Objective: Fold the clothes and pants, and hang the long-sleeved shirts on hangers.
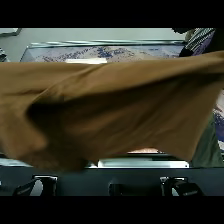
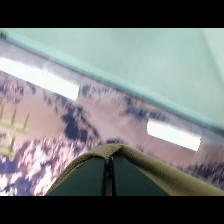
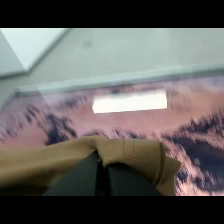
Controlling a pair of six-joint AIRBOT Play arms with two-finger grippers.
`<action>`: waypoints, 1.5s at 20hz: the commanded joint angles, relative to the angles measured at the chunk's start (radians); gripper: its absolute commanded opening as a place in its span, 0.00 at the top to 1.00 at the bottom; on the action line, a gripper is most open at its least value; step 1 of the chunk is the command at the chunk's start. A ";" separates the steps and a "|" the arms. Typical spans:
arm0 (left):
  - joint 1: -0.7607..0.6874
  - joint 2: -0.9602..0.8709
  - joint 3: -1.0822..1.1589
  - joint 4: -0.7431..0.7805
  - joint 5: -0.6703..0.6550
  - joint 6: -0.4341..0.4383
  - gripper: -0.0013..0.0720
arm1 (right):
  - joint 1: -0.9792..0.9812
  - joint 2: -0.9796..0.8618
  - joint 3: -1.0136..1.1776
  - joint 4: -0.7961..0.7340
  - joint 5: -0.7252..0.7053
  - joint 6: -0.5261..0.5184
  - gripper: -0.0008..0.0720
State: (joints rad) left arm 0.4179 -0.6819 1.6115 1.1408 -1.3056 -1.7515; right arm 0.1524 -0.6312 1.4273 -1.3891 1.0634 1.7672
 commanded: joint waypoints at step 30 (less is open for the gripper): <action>-0.004 -0.586 -0.416 -0.042 -0.027 0.298 0.44 | -0.597 -0.581 -0.531 0.329 0.250 -0.489 0.33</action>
State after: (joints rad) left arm 0.3431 -1.4345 1.4193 1.1046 -1.3720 -1.4578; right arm -0.3664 -1.3022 1.0904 -1.0664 1.2846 1.3239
